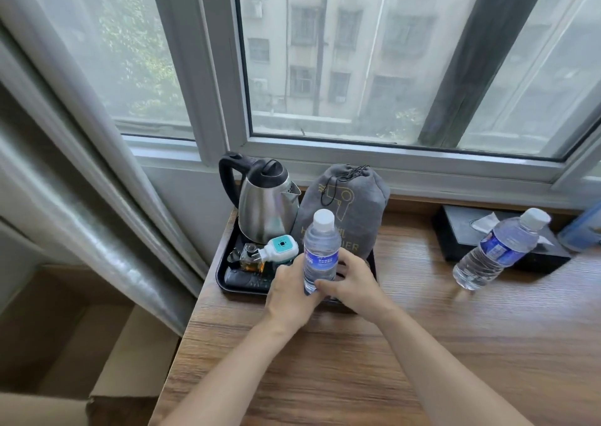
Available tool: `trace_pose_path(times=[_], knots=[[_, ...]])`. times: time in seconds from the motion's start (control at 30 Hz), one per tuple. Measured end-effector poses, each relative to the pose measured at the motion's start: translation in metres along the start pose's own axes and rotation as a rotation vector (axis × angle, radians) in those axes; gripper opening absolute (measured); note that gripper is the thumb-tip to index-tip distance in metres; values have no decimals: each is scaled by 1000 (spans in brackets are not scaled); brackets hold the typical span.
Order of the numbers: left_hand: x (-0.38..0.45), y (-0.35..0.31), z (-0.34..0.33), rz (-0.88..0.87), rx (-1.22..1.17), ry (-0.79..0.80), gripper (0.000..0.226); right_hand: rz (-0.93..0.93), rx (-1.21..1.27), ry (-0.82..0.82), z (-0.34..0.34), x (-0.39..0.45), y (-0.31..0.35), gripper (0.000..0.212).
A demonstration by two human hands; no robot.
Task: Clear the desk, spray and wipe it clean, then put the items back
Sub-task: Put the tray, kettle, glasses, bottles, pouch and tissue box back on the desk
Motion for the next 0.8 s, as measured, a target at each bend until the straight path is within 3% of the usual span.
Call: trace_pose_path(times=[0.1, 0.2, 0.37, 0.47, 0.57, 0.7, 0.8], knots=[[3, 2, -3, 23, 15, -22, 54, -31, -20, 9, 2, -1, 0, 60], [4, 2, -11, 31, 42, -81, 54, -74, -191, 24, 9, -6, 9, 65], [3, -2, -22, 55, 118, -186, 56, 40, -208, -236, 35, -21, 76, 57], [3, -5, -27, 83, 139, -215, 57, 118, -285, -301, 39, -21, 100, 40], [4, -8, -29, 101, 115, -202, 63, 138, -250, -265, 41, -13, 102, 20], [7, -5, -24, 9, 19, -160, 75, 133, -194, -151, 48, -5, 102, 25], [8, -5, -21, -19, 8, -184, 71, 122, -184, -147, 48, -2, 103, 22]])
Point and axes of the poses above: each hand's wrist, its own x-axis towards the middle knuckle, its own z-axis out of the back of the hand, y = z × x, the point moved 1 cm from there along x, towards the middle knuckle, and after that the axes turned 7 degrees about -z, right-handed, at the moved point
